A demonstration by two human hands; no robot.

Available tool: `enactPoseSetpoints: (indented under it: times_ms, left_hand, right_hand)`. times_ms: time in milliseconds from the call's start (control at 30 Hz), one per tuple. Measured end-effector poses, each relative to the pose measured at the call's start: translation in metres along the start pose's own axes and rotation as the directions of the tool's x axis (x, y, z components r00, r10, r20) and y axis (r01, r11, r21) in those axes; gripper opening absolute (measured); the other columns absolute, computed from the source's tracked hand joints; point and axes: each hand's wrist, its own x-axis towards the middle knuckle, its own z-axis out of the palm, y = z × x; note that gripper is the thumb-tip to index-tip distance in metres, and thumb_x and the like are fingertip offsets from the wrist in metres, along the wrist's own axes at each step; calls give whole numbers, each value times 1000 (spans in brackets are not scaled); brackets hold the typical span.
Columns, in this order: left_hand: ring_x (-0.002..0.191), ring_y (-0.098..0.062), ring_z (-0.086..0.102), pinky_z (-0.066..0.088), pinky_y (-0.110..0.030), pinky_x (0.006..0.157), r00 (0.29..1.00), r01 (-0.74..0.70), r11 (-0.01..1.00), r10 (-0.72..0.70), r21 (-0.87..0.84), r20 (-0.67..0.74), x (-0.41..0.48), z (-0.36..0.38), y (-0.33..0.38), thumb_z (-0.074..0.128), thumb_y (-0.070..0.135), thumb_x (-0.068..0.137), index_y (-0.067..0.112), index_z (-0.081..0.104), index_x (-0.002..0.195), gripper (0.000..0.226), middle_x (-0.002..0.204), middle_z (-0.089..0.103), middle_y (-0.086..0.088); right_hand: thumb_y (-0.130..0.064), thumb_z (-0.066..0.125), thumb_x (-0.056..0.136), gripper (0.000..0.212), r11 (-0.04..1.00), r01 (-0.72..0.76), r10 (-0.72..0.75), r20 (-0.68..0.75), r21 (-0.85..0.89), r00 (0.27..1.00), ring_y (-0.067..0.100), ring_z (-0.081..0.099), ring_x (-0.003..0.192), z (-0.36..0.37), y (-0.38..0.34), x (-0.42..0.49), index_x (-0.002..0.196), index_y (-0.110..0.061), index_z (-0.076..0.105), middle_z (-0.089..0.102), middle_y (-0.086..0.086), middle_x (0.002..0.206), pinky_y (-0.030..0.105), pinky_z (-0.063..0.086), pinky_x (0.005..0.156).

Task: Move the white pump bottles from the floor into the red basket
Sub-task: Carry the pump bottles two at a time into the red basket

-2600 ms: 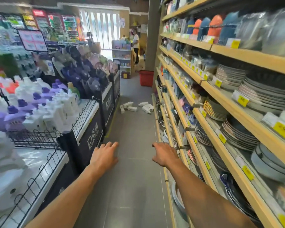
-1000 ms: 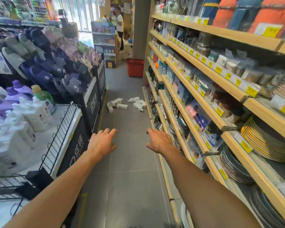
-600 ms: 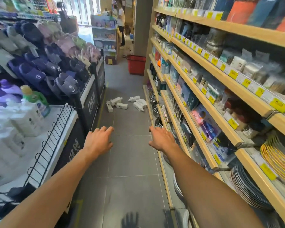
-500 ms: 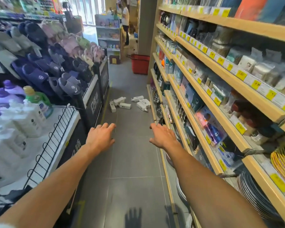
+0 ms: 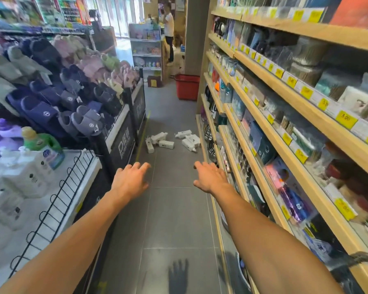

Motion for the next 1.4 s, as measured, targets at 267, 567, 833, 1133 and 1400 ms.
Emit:
enactPoseSetpoints:
  times_ms: [267, 567, 833, 1133, 1400]
  left_hand:
    - [123, -29, 54, 45, -46, 96, 1000, -26, 1000, 26, -13, -5, 87, 6, -23, 59, 43, 95, 30, 35, 147, 59, 135, 53, -2]
    - [122, -28, 55, 46, -45, 94, 998, -64, 998, 64, 2, -27, 179, -1, -67, 59, 46, 94, 30, 35, 146, 59, 134, 54, -2]
    - [124, -29, 54, 46, -47, 97, 998, -67, 998, 67, -21, 0, 234, 7, -80, 60, 45, 94, 29, 34, 148, 61, 135, 54, -3]
    - [121, -29, 56, 47, -46, 95, 1000, -25, 1000, 25, -7, -4, 302, 7, -77, 60, 47, 92, 30, 37, 145, 59, 131, 55, -2]
    - [123, -30, 55, 47, -46, 97, 1000, 28, 1000, -28, 3, 7, 352, 3, -77, 60, 45, 93, 31, 34, 148, 63, 132, 55, -2]
  right_hand:
    - [-34, 66, 94, 53, 999, -38, 38, 15, -8, 999, 31, 49, 125, -12, 3, 76, 140, -18, 44, 54, 10, 136, 48, 43, 99]
    - [-35, 67, 95, 54, 998, -65, 66, 10, -10, 998, 31, 49, 127, -32, -17, 161, 141, -19, 43, 54, 9, 137, 49, 44, 101]
    - [-35, 66, 95, 56, 996, -81, 82, 39, -25, 996, 31, 49, 127, -36, -12, 214, 143, -19, 43, 54, 10, 138, 48, 45, 100]
    - [-35, 65, 95, 56, 999, -31, 31, 14, -30, 999, 32, 50, 126, -48, 18, 290, 143, -18, 43, 54, 10, 139, 47, 44, 100]
    - [-36, 67, 94, 48, 1000, 25, -25, 9, -2, 1000, 31, 52, 121, -56, 36, 352, 135, -19, 48, 57, 8, 133, 47, 45, 98]
